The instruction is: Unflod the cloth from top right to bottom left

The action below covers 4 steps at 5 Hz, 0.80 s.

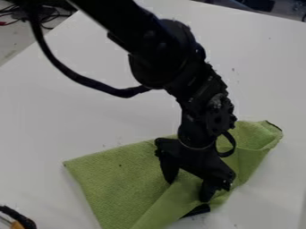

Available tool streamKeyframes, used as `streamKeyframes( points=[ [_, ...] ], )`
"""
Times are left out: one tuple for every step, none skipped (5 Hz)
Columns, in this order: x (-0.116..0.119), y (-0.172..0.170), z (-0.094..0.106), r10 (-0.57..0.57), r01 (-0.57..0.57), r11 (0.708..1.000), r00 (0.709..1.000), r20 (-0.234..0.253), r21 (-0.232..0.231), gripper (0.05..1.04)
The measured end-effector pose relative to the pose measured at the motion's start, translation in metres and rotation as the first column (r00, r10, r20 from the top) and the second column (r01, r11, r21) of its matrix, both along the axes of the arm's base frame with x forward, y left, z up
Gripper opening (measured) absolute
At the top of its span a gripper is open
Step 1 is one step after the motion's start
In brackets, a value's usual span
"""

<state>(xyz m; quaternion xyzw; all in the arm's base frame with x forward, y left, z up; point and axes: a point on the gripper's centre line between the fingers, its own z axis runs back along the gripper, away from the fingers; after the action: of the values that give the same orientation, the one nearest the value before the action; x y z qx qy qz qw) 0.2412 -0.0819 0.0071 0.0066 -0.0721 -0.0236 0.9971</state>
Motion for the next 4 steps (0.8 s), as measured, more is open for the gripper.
streamKeyframes(
  points=[
    [0.0,0.001,0.007,-0.01,0.011,0.999,1.0,-0.018,0.042,0.557],
    [0.009,-0.008,0.048,-0.017,0.015,0.994,1.0,0.014,0.106,0.282],
    [0.016,-0.015,0.077,-0.007,0.0,0.989,0.999,0.042,0.148,0.12],
    [0.026,-0.007,0.085,-0.034,0.028,0.99,0.999,0.043,0.141,0.075]
  ],
)
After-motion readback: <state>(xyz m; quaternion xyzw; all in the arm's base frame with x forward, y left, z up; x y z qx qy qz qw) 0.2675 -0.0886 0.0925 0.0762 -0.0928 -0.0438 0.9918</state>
